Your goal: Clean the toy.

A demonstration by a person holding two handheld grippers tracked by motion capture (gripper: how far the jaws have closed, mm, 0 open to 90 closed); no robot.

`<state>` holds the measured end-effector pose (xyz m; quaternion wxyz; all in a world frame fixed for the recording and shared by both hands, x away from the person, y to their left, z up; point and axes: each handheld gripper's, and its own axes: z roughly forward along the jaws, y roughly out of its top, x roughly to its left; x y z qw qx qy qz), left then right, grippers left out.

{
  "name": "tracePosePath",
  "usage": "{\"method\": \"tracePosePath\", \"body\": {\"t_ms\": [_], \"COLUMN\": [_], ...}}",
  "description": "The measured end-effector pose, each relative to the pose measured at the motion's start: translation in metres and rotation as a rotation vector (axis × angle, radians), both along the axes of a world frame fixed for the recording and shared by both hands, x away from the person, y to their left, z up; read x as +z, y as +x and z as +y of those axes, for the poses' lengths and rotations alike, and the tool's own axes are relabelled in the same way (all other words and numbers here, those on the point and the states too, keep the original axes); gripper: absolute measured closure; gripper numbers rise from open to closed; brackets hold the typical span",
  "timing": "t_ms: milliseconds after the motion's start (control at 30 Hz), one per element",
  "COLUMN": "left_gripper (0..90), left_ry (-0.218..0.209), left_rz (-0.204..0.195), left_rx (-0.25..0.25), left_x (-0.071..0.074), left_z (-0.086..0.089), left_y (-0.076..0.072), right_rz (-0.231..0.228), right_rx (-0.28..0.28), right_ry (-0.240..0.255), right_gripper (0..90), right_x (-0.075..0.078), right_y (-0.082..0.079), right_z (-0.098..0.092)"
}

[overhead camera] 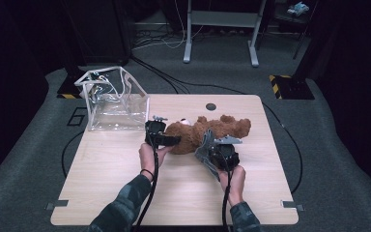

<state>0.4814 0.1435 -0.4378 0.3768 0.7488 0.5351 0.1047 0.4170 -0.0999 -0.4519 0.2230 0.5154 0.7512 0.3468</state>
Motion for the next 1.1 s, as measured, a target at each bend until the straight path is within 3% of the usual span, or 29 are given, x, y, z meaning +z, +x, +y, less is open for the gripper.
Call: {"method": "tracePosePath", "body": {"t_ms": [133,267,300,400,500,600,800,933,967,1100], "left_gripper": [33.6,32.8,32.6,32.1,31.2,28.8,23.5,19.1,19.1,18.3], "left_ry": [0.003,-0.003,-0.003,-0.026,-0.037,-0.031,0.011,0.046,0.046,0.079], "left_rz": [0.006,0.002,0.002,-0.017,-0.043,-0.067,-0.084,-0.098,-0.098,-0.067], "left_rx": [-0.007,-0.008,-0.008,-0.003,-0.002,0.004,0.011,0.031,0.031,0.026], "left_x": [-0.005,-0.007,-0.007,-0.006,-0.002,-0.004,-0.013,-0.027,-0.027,-0.045], "left_z": [0.001,0.004,0.004,0.007,0.014,0.024,0.037,0.05,0.05,0.062], "left_y": [0.001,0.0,0.0,-0.002,-0.007,-0.014,-0.022,-0.031,-0.031,-0.037], "right_rz": [0.023,0.04,0.04,0.077,0.085,0.065,0.041,-0.015,-0.015,-0.06], "right_rx": [-0.052,-0.137,-0.137,-0.189,-0.198,-0.159,-0.082,0.002,0.002,0.073], "right_ry": [-0.011,-0.027,-0.027,-0.036,-0.033,-0.034,-0.004,-0.007,-0.007,-0.013], "right_gripper": [76.3,76.4,76.4,76.4,76.4,76.3,76.3,76.2,76.2,76.1], "right_x": [-0.002,-0.008,-0.008,-0.015,-0.02,-0.019,-0.011,0.007,0.007,0.027], "right_y": [0.008,0.011,0.011,0.01,0.002,-0.016,-0.032,-0.041,-0.041,-0.042], "right_z": [-0.012,-0.041,-0.041,-0.054,-0.063,-0.061,-0.041,-0.012,-0.012,0.012]}}
